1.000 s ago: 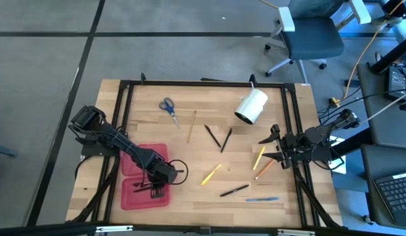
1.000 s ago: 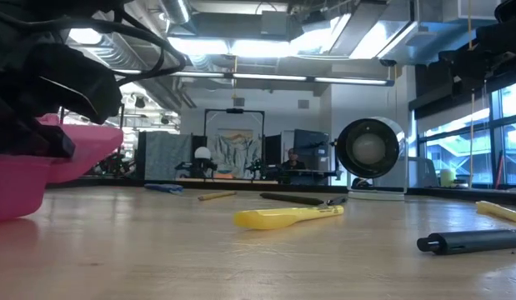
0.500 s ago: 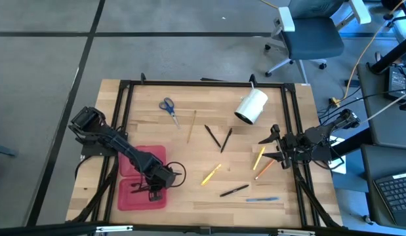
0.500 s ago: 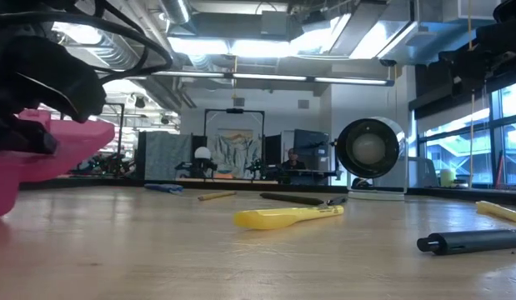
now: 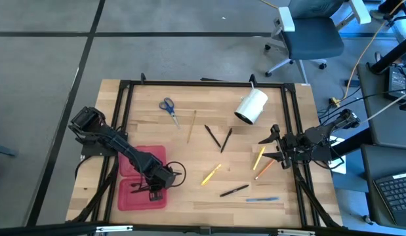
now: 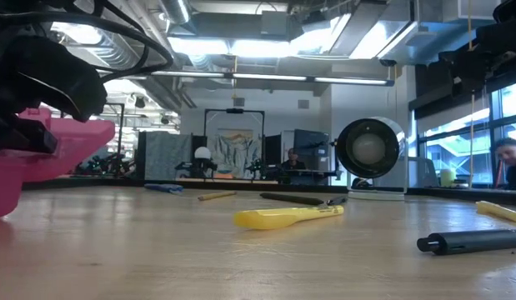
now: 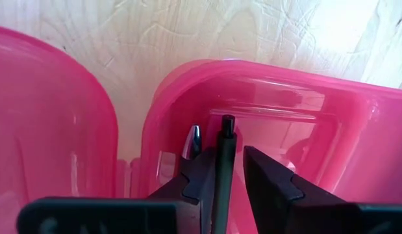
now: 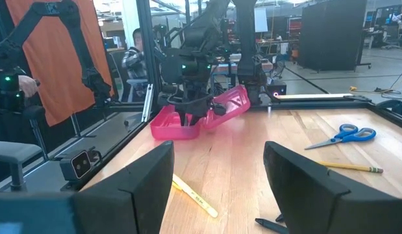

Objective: Pick & place school supplies into a supply box
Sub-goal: Put the black pen into the red supply box, then put the blue scissors into the red supply box

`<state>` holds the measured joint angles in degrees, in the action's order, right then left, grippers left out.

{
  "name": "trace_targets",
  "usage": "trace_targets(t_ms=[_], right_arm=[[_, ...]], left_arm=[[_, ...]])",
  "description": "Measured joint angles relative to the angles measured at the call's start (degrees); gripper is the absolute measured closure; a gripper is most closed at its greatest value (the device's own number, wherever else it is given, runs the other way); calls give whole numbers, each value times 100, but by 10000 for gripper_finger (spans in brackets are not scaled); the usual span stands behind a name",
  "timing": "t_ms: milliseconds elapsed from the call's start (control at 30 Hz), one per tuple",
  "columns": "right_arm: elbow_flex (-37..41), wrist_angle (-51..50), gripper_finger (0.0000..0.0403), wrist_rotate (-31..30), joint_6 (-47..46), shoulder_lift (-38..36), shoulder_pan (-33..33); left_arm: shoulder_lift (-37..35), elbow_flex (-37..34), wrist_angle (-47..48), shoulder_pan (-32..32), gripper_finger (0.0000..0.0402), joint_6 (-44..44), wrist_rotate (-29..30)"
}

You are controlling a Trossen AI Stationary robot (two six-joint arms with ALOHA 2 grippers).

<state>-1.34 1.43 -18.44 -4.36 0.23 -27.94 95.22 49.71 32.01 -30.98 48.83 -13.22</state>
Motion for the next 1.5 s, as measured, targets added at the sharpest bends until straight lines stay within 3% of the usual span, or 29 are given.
trace_targets(t_ms=[333,900,1233,1500], right_arm=[[0,0,161,0,3,2,2],[0,0,161,0,0,0,2],[0,0,161,0,4,2,2],[0,0,161,0,22,0,1]], left_arm=[[-105,7,111,-167,327,11,161],[-988,7,715,-394,323,465,954],[-2296,7,996,-377,322,511,2309],[-2826,7,242,-131,324,-257,3376]])
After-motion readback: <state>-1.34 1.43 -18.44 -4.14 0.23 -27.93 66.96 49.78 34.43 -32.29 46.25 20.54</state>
